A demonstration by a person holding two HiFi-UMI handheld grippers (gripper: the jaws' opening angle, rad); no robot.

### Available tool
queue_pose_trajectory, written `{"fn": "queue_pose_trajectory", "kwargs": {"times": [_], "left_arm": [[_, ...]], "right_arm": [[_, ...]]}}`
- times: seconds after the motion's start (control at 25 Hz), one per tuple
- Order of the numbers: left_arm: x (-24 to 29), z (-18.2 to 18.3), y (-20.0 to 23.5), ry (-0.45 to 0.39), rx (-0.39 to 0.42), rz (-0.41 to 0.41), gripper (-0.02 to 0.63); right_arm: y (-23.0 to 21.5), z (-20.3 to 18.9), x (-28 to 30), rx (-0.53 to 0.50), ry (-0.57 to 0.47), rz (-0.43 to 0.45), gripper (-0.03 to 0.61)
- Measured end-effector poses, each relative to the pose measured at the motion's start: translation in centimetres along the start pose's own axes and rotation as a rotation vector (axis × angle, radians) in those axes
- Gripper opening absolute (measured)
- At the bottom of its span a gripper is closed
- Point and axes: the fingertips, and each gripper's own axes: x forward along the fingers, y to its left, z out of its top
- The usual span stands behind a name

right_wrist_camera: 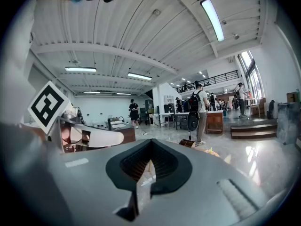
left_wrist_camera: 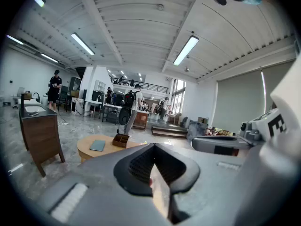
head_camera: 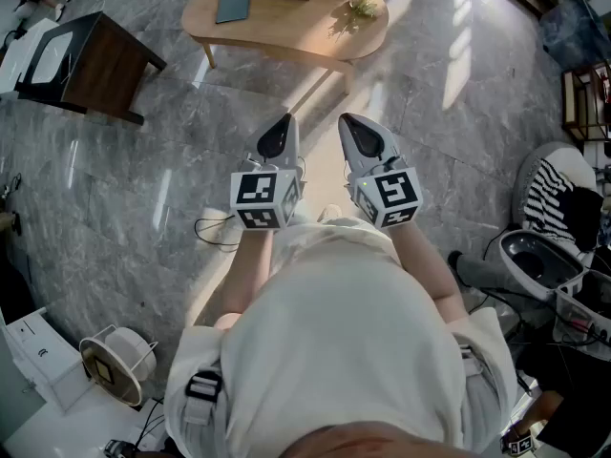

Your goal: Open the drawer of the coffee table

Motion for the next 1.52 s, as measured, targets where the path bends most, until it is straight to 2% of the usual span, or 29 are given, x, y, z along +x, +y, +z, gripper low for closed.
{"fn": "queue_pose_trajectory", "kwargs": {"times": [0.56,0.88,1.24,1.52], "left_arm": [[-1.6,-1.3,-2.3,0.008,0.004,-0.004,-0.002],[-2.2,-2.4,-3.0,0.008,-0.022,0.052,-0.002],[-2.2,-2.9,0.4,0.022,-0.048,0.111,-0.002],[2.3,-1.9,4.0,0.024,-0.057,0.095,-0.002]], "right_arm": [[1.7,-0.2,-2.2,-0.014,-0.008,0.053,-0.003],[0.7,-1.3,-3.3,0.022,0.002,0.078,0.0],[0.6,-2.4,-1.3,0.065,0.035,0.101,0.0],[-1.8,-2.2,3.2,0.056,0.045,0.064,0.001]]}}
